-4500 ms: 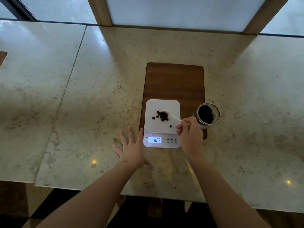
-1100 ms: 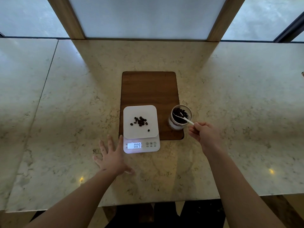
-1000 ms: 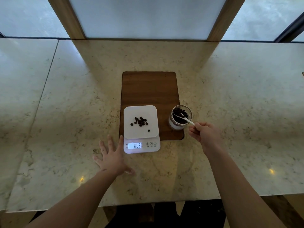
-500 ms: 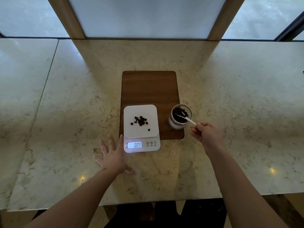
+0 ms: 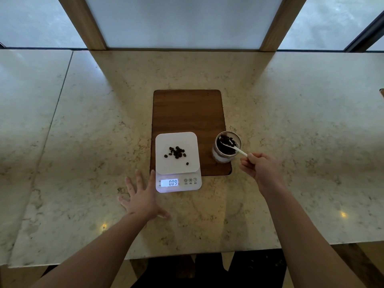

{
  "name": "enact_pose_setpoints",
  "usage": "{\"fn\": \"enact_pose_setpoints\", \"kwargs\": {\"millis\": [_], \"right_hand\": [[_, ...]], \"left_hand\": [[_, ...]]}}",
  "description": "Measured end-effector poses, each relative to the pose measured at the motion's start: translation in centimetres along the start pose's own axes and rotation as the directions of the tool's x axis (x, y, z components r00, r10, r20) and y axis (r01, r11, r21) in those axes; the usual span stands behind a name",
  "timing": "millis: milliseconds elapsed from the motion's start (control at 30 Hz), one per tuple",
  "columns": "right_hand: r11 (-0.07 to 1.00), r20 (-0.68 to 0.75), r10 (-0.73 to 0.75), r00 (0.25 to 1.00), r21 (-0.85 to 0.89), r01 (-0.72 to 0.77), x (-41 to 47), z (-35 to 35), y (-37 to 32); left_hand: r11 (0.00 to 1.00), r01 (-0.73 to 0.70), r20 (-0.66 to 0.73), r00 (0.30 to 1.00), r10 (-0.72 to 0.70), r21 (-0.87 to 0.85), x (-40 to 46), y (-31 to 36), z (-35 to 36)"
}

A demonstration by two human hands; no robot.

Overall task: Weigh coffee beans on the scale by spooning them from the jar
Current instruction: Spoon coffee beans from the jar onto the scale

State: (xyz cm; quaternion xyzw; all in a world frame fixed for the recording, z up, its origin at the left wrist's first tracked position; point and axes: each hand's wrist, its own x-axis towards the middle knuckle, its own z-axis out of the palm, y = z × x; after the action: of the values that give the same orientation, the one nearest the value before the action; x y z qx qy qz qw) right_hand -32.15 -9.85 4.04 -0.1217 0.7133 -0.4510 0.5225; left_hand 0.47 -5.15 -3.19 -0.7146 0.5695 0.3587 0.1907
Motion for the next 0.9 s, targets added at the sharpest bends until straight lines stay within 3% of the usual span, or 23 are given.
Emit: {"fn": "enact_pose_setpoints", "kwargs": {"millis": [900], "right_hand": [[0.995, 0.105, -0.041, 0.994, -0.084, 0.05, -2.8, 6.3, 1.1]], "left_hand": [[1.0, 0.018, -0.002, 1.0, -0.018, -0.001, 0.0, 0.1, 0.0]]}}
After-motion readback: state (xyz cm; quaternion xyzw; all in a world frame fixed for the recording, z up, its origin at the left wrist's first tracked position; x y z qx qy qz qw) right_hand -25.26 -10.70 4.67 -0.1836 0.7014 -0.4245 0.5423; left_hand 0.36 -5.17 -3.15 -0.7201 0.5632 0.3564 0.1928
